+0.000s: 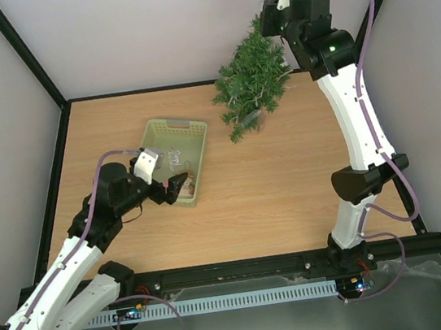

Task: Decorate the small christmas tree
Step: Place the decoration item on the Christmas tree.

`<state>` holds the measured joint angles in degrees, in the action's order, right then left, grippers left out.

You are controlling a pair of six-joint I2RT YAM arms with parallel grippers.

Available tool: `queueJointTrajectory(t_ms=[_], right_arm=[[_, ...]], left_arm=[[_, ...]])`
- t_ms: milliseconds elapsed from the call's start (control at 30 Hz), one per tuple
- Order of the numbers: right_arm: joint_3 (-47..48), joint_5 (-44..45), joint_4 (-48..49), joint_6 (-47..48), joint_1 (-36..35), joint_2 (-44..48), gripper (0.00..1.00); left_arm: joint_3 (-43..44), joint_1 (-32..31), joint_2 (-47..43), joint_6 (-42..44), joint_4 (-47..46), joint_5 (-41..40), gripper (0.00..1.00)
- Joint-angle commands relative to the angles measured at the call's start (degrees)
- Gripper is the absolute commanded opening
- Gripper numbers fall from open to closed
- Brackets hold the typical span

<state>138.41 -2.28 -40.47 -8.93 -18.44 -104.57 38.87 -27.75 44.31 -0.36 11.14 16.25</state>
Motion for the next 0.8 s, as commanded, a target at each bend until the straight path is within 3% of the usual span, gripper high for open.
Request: queueJointTrajectory(t_ms=[0, 767], right_arm=[[2.48, 0.96, 0.39, 1.12, 0.15, -1.11, 0.02], [3.27, 0.4, -0.05, 0.82, 0.16, -1.49, 0.02]], left_arm=[[-0.72, -0.1, -0.79, 0.7, -0.23, -0.08, 0.99], [-0.8, -0.11, -1.23, 0.71, 0.03, -0.57, 0.99]])
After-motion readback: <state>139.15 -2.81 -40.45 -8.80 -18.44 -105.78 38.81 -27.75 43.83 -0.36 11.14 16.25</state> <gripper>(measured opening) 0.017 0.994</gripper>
